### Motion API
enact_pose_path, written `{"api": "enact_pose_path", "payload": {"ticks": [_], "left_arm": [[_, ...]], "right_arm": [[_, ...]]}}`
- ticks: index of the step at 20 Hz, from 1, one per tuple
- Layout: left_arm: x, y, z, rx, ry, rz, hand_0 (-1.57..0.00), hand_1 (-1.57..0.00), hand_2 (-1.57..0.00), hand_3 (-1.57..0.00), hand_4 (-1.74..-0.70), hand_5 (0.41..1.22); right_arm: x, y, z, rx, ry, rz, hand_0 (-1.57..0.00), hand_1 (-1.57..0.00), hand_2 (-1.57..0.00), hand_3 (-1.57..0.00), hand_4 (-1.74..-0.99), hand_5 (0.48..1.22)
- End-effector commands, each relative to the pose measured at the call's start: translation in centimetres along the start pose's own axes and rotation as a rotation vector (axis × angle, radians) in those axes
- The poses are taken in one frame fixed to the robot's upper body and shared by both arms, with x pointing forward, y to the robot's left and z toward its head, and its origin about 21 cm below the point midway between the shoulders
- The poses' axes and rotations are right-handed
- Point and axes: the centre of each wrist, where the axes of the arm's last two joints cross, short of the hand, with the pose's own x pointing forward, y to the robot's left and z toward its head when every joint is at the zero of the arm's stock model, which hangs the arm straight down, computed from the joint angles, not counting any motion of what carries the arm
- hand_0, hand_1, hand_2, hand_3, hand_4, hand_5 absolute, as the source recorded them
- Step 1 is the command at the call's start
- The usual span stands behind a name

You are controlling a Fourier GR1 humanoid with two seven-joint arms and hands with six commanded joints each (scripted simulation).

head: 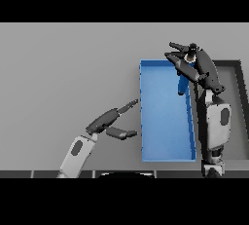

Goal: Pick up the blue pipe and place it into the blue bin.

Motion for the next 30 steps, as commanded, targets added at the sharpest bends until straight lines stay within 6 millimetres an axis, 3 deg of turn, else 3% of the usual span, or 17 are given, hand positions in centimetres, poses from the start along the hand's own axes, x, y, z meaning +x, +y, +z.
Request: {"api": "enact_pose_path", "payload": {"ticks": [1, 7, 11, 13, 15, 16, 17, 18, 20, 23, 26, 30], "left_arm": [[-0.2, 0.3, 0.4, 0.01, -0.006, -0.002, 0.0, 0.0, 0.0, 0.0, -0.93, 0.46], [0.1, 0.4, 0.5, 0.024, -0.032, -0.026, 0.0, 0.0, 0.0, 0.0, -0.93, 0.466], [0.2, 0.4, 0.6, 0.027, -0.029, -0.041, 0.0, 0.0, 0.0, 0.0, -0.92, 0.476], [0.2, 0.1, 0.4, 0.029, -0.027, -0.043, 0.0, 0.0, 0.0, 0.0, -0.92, 0.48], [0.2, 0.5, 0.2, 0.037, -0.019, -0.046, 0.0, 0.0, 0.0, 0.0, -0.92, 0.484], [0.0, 0.6, 0.4, 0.037, -0.018, -0.049, 0.0, 0.0, 0.0, 0.0, -0.92, 0.486], [0.2, 0.6, 0.3, 0.036, -0.026, -0.048, 0.0, 0.0, 0.0, 0.0, -0.92, 0.489], [0.3, 0.6, 0.4, 0.027, -0.033, -0.042, 0.0, 0.0, 0.0, 0.0, -0.92, 0.491], [0.3, 0.3, 0.3, 0.024, -0.032, -0.041, 0.0, 0.0, 0.0, 0.0, -0.92, 0.493], [0.2, 0.1, 0.2, 0.021, -0.025, -0.034, 0.0, 0.0, 0.0, 0.0, -0.93, 0.494], [0.2, 0.1, 0.4, 0.031, -0.033, -0.029, 0.0, 0.0, 0.0, 0.0, -0.93, 0.494], [-0.1, 0.3, 0.6, 0.034, -0.015, -0.034, 0.0, 0.0, 0.0, 0.0, -0.93, 0.496]], "right_arm": [[-1.1, -0.3, 0.4, -0.024, 0.043, 0.005, -1.57, -1.57, -1.57, -1.57, -1.5, 1.221], [-7.0, -0.7, 2.2, -0.162, 0.291, -0.022, -1.57, -1.57, -1.57, -1.57, -1.5, 1.221], [-9.5, 0.0, 3.2, -0.179, 0.423, -0.066, -1.57, -1.57, -1.57, -1.57, -1.497, 1.221], [-10.4, 0.3, 3.5, -0.179, 0.5, -0.079, -1.57, -1.57, -1.57, -1.01, -1.585, 1.221], [-11.1, 0.9, 3.7, -0.189, 0.573, -0.098, -1.57, -1.57, -1.57, -0.64, -1.641, 1.221], [-11.5, 0.8, 3.8, -0.205, 0.614, -0.11, -1.57, -1.57, -1.57, -0.51, -1.661, 1.221], [-11.7, 1.1, 3.6, -0.206, 0.653, -0.141, -1.57, -1.57, -1.57, -0.41, -1.677, 1.171], [-11.3, 0.9, 3.6, -0.221, 0.682, -0.148, -1.57, -1.57, -1.52, -0.45, -1.626, 1.161], [-11.4, 1.0, 3.6, -0.211, 0.702, -0.149, -1.08, -1.03, -0.99, -0.29, -1.469, 1.148], [-11.5, 0.6, 3.5, -0.213, 0.743, -0.102, -0.55, -0.52, -0.5, -0.15, -1.339, 1.108], [-11.4, 0.7, 3.4, -0.128, 0.771, 0.116, -0.28, -0.27, -0.26, -0.08, -1.25, 0.962], [-11.6, 1.1, 3.3, -0.026, 0.823, 0.247, -0.12, -0.11, -0.11, -0.03, -1.19, 0.809]]}}
